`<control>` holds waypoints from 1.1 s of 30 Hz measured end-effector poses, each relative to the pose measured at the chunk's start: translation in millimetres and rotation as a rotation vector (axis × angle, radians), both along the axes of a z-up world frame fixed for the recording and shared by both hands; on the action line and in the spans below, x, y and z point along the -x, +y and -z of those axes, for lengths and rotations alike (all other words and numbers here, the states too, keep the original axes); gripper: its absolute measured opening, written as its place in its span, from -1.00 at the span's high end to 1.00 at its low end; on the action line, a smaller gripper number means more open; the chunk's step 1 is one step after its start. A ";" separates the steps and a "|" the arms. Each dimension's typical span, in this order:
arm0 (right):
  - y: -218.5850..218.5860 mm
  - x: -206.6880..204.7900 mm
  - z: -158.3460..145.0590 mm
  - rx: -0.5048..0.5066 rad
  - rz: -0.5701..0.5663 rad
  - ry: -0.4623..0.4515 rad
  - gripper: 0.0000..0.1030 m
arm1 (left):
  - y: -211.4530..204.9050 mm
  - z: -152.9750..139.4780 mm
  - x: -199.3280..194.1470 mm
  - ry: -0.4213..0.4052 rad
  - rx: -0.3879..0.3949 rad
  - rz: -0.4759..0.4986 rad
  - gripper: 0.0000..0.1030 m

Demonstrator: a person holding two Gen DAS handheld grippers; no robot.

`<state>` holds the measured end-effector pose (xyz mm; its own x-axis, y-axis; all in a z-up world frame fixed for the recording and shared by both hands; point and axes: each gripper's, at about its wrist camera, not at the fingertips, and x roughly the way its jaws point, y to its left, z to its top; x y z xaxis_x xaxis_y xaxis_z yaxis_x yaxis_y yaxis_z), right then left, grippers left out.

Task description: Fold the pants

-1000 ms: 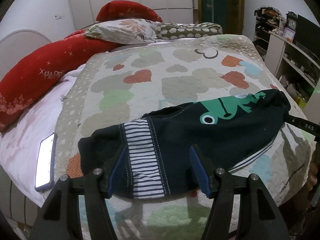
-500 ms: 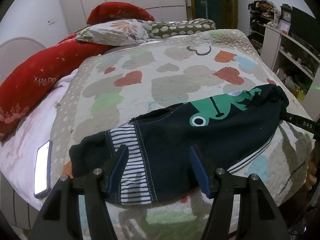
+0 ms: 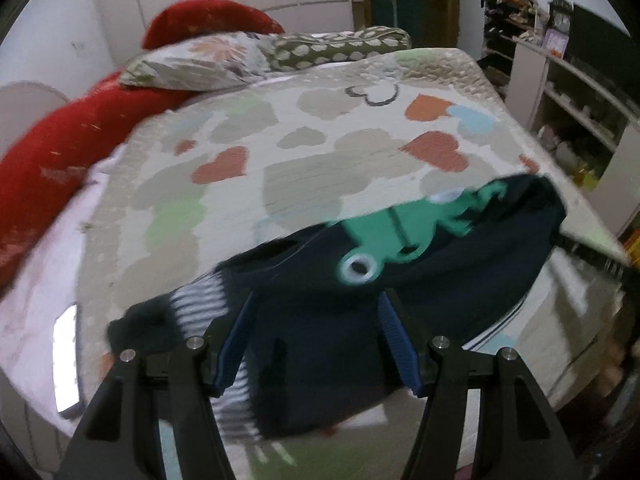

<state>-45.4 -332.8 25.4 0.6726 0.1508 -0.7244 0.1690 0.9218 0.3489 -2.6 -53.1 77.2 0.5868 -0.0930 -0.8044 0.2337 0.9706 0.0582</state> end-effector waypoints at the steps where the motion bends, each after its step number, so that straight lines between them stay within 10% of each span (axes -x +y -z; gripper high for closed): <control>1: -1.3 -0.1 -0.5 -0.011 -0.006 -0.007 0.06 | -3.7 -2.5 -7.9 0.017 0.029 0.012 -0.21; 13: -9.6 -21.7 5.4 -0.096 -0.045 -0.022 -0.16 | -151.9 5.6 -108.5 0.194 0.200 0.315 -0.29; 22: 0.8 -36.8 15.1 -0.130 -0.093 -0.041 -0.20 | -233.5 62.1 -134.7 0.376 0.135 0.455 -0.30; 24: 8.5 -41.3 15.4 -0.095 -0.126 -0.041 -0.07 | -236.6 64.8 -130.1 0.353 0.110 0.466 0.09; 26: 15.7 -48.8 17.1 -0.091 -0.163 -0.019 0.56 | -234.0 63.2 -128.0 0.364 0.119 0.472 0.57; 33: 50.1 -48.8 -15.1 -0.014 -0.247 -0.071 0.66 | -171.5 25.8 -118.2 0.292 0.261 0.389 0.75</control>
<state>3.3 -282.7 40.5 0.6633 0.3271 -0.6731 -0.0864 0.9269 0.3652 115.6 -224.6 51.4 0.2255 -0.4764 -0.8498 0.5482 0.7831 -0.2936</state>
